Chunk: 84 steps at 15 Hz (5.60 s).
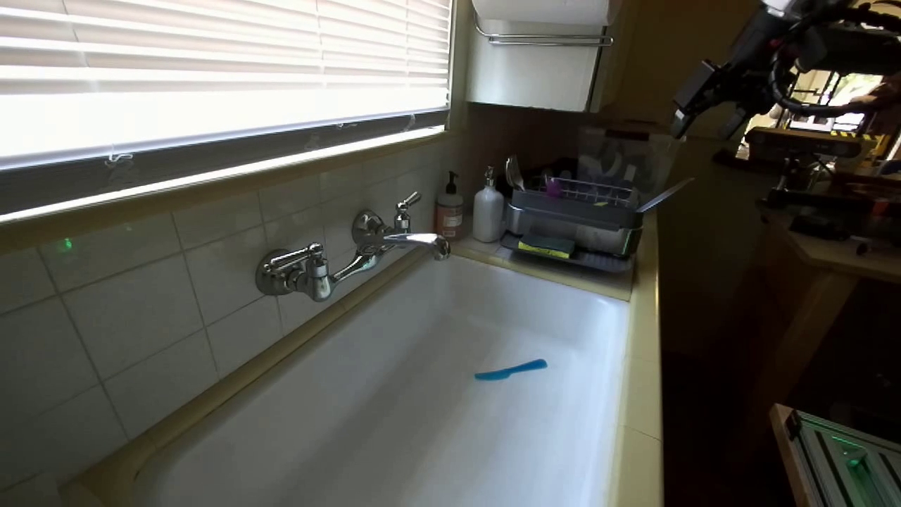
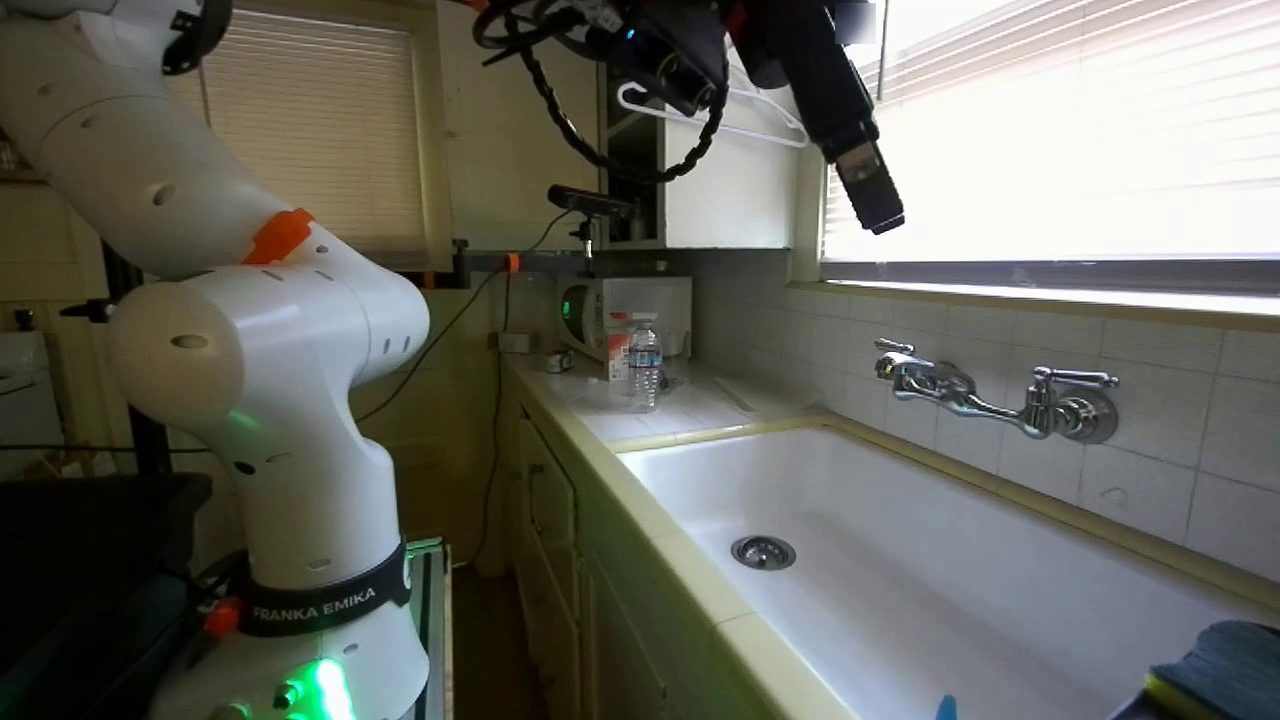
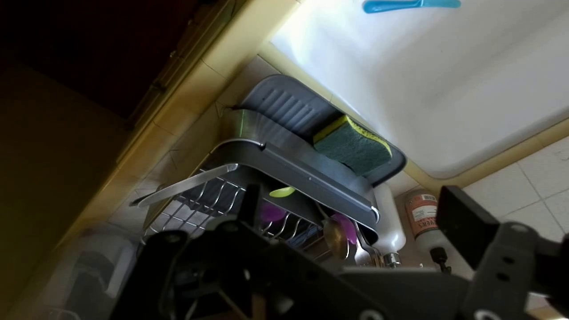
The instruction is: Put the cup in the sink
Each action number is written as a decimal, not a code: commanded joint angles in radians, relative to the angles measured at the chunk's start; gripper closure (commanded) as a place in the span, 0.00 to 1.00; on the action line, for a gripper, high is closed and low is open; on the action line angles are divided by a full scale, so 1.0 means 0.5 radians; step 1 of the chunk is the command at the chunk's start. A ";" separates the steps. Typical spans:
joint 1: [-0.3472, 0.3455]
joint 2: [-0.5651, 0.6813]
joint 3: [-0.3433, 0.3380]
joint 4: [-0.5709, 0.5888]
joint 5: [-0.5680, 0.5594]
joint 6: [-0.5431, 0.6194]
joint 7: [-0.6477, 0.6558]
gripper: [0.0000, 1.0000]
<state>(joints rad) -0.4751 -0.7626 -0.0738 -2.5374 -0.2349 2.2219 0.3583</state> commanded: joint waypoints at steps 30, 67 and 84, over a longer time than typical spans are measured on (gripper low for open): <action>-0.223 1.423 -0.273 0.847 -0.570 0.835 0.899 0.00; 0.022 2.385 -0.558 1.759 0.678 0.147 -0.024 0.00; 0.014 2.510 -0.543 1.791 0.681 0.153 -0.068 0.38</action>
<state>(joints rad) -0.4651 0.4667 -0.3433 -1.6736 0.0767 2.3255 0.3586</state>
